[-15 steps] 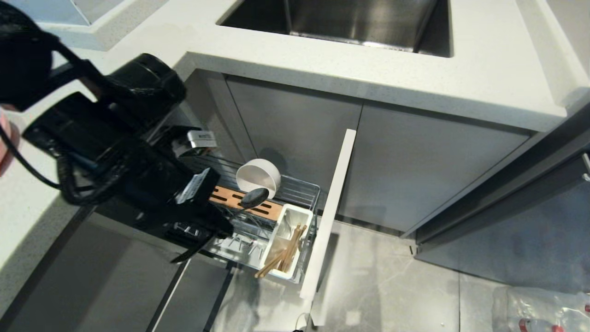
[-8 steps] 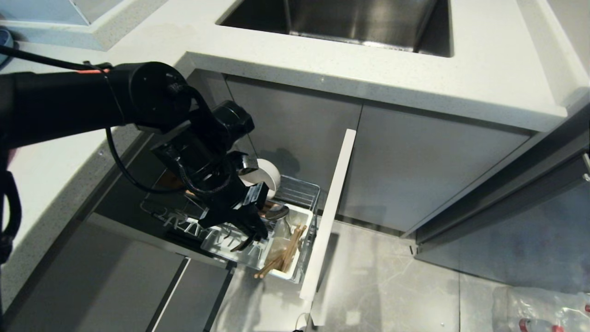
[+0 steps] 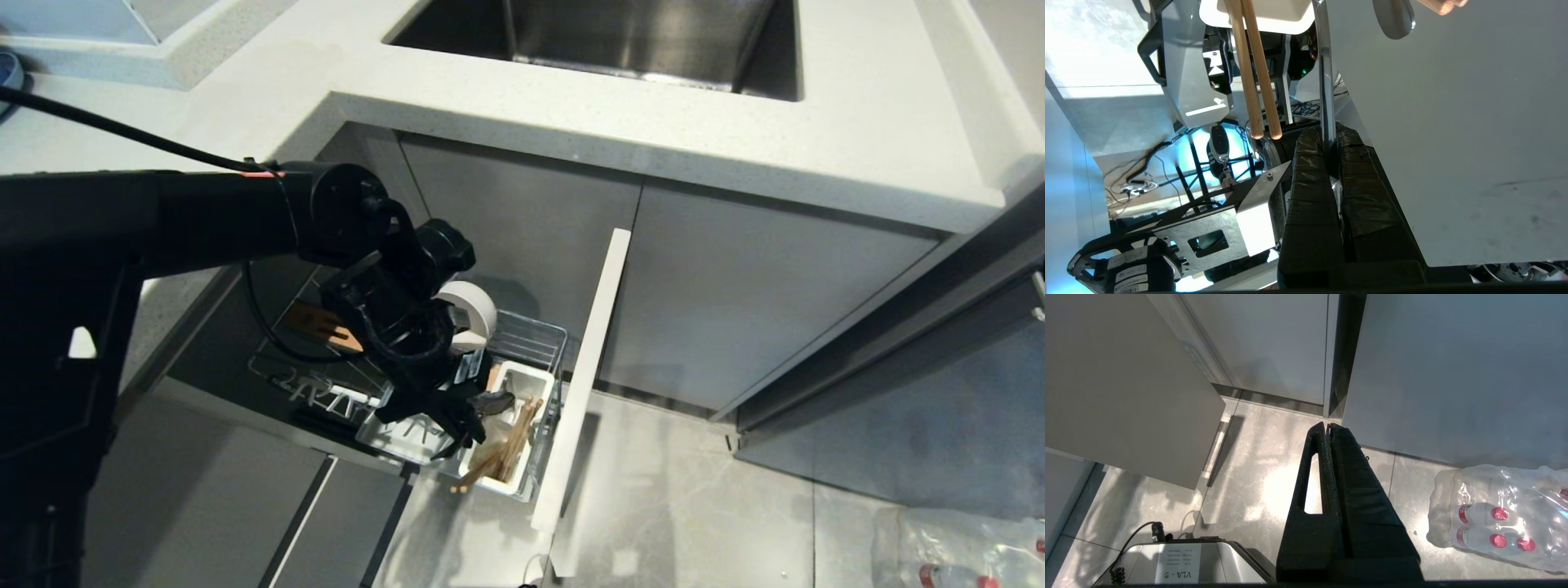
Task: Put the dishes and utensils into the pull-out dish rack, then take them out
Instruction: Pick up the spoon and place it in the cupboard
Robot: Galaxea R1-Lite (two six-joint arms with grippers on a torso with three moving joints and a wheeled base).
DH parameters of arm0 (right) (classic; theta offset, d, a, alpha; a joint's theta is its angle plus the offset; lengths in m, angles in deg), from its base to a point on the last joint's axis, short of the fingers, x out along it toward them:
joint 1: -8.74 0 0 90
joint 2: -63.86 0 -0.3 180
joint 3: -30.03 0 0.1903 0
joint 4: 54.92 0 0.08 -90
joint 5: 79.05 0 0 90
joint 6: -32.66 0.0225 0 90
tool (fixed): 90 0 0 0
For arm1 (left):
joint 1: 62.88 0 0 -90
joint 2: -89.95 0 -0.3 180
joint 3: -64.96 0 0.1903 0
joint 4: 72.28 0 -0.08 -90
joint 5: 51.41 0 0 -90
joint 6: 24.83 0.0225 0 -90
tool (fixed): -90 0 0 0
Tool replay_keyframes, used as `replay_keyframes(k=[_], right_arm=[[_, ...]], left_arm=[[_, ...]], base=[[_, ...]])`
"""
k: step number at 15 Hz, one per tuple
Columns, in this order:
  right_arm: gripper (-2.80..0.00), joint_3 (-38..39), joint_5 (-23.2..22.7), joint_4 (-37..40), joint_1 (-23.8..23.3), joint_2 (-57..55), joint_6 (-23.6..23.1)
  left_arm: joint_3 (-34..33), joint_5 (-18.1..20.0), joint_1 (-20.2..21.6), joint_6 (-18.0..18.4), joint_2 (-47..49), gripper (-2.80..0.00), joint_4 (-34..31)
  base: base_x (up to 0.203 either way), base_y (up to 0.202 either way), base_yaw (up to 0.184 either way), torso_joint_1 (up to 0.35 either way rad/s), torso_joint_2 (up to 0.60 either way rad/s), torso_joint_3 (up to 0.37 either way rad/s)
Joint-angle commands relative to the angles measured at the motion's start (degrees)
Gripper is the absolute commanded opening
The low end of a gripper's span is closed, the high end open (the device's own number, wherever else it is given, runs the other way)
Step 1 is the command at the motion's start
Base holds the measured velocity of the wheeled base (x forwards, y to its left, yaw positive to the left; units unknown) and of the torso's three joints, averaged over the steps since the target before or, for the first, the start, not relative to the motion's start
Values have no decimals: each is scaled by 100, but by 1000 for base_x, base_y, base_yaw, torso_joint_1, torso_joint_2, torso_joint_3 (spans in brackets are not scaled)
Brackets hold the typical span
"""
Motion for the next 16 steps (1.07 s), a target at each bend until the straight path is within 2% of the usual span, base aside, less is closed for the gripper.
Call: replay_keyframes(k=[1, 6, 16], right_arm=[[-280, 9, 0, -1, -2, -5, 1], [-280, 9, 0, -1, -2, -5, 1], [-280, 9, 0, -1, -1, -5, 1]], left_arm=[[-2, 15, -2, -18, 43, -280, -44], [-2, 150, -11, 0, 196, -280, 216], [6, 153, 7, -9, 608, -280, 859]], base=[[0, 0, 0, 0, 0, 0], [0, 0, 0, 0, 0, 0], [0, 0, 0, 0, 0, 0]])
